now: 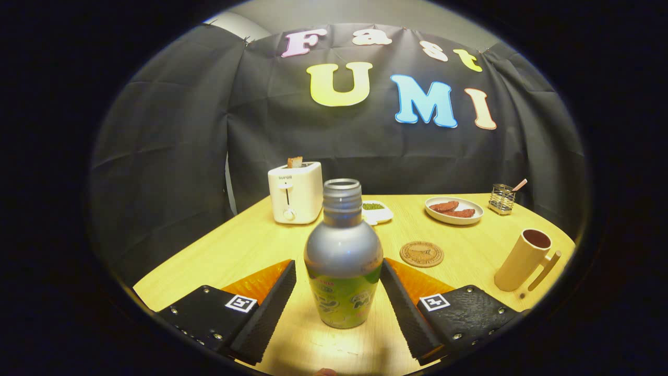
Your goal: Take the bottle from table, then pour the juice into the cup, finally place the bottle on the coaster
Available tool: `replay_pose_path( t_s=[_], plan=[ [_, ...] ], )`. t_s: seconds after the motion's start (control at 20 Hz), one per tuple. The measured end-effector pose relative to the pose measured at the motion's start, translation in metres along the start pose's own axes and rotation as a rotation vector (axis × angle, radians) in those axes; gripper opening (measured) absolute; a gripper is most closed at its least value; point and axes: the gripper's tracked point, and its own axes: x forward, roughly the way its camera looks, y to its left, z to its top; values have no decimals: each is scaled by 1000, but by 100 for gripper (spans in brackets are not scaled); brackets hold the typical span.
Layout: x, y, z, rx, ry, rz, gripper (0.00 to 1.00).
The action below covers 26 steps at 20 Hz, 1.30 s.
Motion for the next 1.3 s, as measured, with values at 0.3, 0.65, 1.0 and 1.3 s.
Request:
replay_pose_path(
  t_s=[0.3, 0.65, 1.0, 1.3],
  plan=[
    [7, 1, -21, 22, 55, -35, 98],
    [13, -1, -29, 36, 85, -27, 88],
    [16, -2, -23, 119, 122, -17, 77],
    [14, -1, -5, 45, 191, -7, 73]
  ],
)
